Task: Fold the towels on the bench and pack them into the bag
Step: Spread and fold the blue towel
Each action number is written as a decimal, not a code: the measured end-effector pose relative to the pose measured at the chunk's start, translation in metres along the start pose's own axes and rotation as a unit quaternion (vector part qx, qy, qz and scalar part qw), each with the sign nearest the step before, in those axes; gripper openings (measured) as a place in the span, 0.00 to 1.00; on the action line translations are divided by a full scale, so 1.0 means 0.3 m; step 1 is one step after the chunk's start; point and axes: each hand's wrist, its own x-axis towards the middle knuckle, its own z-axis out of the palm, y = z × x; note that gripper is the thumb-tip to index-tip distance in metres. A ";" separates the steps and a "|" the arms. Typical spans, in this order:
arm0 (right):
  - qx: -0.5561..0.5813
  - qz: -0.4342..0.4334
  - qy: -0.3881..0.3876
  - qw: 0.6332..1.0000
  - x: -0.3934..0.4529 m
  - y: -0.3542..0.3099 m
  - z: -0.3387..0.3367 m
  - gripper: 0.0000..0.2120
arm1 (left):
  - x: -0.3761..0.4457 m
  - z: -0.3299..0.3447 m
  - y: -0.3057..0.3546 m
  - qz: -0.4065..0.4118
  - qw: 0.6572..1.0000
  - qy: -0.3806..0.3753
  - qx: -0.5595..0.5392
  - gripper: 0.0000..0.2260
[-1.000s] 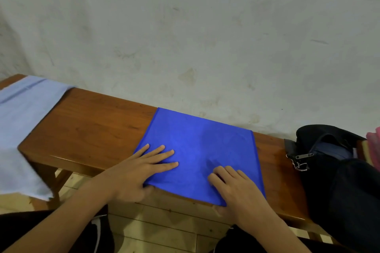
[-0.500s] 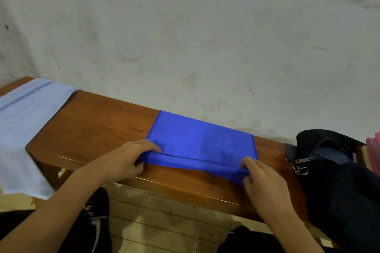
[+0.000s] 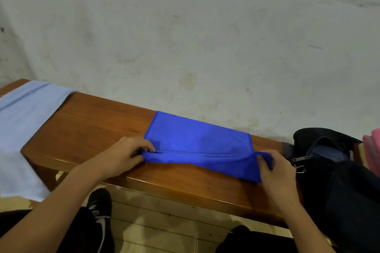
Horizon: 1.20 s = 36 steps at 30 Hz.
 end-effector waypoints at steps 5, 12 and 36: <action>-0.004 0.001 0.003 1.000 0.013 0.009 0.010 0.07 | 0.008 -0.001 0.026 -0.025 1.000 0.013 -0.003 0.09; 0.001 0.028 -0.011 1.000 0.015 0.008 0.003 0.14 | 0.014 0.000 0.047 -0.032 0.994 0.071 -0.075 0.12; -0.003 0.005 -0.090 0.996 0.050 -0.017 0.030 0.13 | 0.069 0.059 0.086 -0.148 0.956 0.178 -0.180 0.13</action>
